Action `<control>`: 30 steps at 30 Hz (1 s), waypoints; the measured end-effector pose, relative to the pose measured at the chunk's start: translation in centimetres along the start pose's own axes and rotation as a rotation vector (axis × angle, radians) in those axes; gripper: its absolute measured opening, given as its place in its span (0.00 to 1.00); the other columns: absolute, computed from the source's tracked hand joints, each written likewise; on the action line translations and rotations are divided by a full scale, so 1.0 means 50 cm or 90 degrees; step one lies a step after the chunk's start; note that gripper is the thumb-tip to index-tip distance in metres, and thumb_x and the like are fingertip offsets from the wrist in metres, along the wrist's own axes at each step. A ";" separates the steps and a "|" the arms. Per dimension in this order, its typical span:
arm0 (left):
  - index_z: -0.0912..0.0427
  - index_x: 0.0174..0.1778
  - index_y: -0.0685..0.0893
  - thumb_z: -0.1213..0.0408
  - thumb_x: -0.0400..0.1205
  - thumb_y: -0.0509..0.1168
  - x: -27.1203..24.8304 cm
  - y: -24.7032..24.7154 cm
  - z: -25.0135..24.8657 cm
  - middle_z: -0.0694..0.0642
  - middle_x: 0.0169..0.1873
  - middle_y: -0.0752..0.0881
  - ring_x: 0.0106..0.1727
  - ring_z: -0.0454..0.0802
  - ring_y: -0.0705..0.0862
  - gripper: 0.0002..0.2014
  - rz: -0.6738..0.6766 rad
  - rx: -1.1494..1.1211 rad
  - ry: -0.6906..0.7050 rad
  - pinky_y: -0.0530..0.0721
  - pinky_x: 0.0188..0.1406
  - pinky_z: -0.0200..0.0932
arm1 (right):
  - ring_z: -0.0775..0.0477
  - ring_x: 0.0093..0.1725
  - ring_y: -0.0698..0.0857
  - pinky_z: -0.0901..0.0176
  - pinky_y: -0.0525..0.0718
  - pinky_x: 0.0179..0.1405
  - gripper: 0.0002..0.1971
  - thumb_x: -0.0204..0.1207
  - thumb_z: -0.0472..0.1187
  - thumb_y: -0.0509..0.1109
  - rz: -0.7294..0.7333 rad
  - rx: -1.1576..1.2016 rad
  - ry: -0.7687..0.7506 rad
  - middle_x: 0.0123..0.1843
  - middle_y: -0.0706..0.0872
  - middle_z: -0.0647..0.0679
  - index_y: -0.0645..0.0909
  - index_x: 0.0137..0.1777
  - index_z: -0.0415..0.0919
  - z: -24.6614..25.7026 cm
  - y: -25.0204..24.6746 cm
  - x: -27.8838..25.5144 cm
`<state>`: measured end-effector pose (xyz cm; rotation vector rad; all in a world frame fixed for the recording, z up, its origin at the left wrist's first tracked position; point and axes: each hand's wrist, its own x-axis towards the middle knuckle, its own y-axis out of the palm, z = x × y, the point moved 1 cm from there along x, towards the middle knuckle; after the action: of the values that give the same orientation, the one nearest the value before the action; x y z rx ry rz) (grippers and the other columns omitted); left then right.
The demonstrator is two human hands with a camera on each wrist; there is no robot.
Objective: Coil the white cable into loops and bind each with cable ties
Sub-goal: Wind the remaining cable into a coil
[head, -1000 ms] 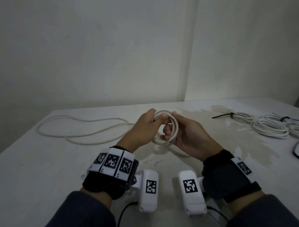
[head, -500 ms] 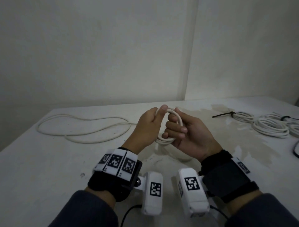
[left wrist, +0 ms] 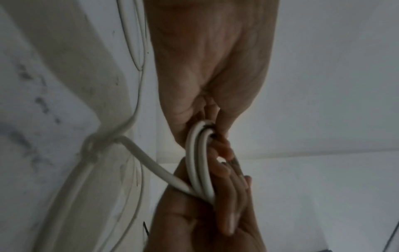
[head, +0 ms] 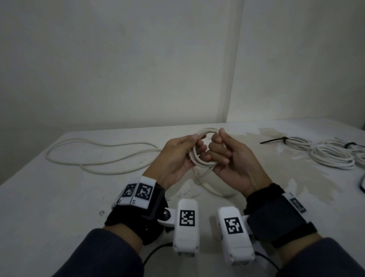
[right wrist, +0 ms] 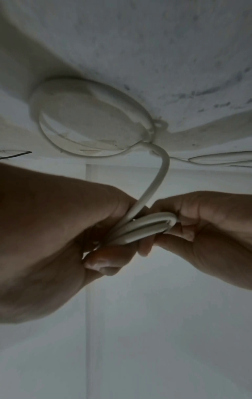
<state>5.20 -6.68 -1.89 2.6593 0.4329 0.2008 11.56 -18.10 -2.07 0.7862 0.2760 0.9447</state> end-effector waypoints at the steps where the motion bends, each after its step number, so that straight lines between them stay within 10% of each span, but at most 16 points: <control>1: 0.72 0.51 0.83 0.71 0.87 0.57 0.002 0.003 -0.001 0.54 0.29 0.79 0.24 0.43 0.79 0.11 -0.016 -0.005 0.010 0.85 0.27 0.38 | 0.57 0.16 0.63 0.63 0.80 0.29 0.16 0.79 0.48 0.60 -0.007 -0.007 -0.003 0.17 0.62 0.54 0.72 0.33 0.41 0.000 0.000 0.000; 8: 0.67 0.49 0.79 0.68 0.88 0.51 0.002 0.005 0.002 0.47 0.18 0.67 0.15 0.38 0.60 0.12 -0.015 -0.018 -0.073 0.63 0.23 0.32 | 0.58 0.16 0.64 0.65 0.79 0.28 0.14 0.76 0.49 0.62 -0.021 -0.052 0.033 0.18 0.62 0.55 0.71 0.33 0.41 0.003 -0.008 -0.002; 14: 0.60 0.35 0.75 0.57 0.89 0.51 -0.007 0.008 -0.004 0.46 0.17 0.62 0.15 0.39 0.59 0.19 0.017 0.091 -0.099 0.65 0.21 0.34 | 0.55 0.13 0.59 0.65 0.71 0.21 0.24 0.81 0.56 0.56 -0.048 -0.069 0.075 0.15 0.60 0.53 0.73 0.29 0.40 -0.001 -0.013 0.002; 21: 0.64 0.40 0.79 0.58 0.89 0.52 -0.007 0.016 -0.005 0.45 0.16 0.61 0.13 0.37 0.58 0.18 0.006 0.060 -0.056 0.62 0.12 0.30 | 0.55 0.17 0.63 0.60 0.75 0.35 0.23 0.82 0.52 0.55 0.059 -0.100 0.111 0.17 0.63 0.54 0.75 0.29 0.42 0.013 -0.017 -0.011; 30: 0.63 0.45 0.80 0.57 0.88 0.54 -0.002 0.013 -0.009 0.58 0.36 0.81 0.34 0.49 0.81 0.16 -0.107 0.093 -0.054 0.83 0.41 0.46 | 0.56 0.14 0.59 0.64 0.75 0.20 0.25 0.86 0.49 0.52 -0.056 -0.016 -0.037 0.16 0.59 0.54 0.68 0.26 0.42 0.014 -0.004 -0.009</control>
<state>5.20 -7.08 -1.20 2.7427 0.6623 0.0051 11.80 -18.84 -1.77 0.7718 0.2457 0.8400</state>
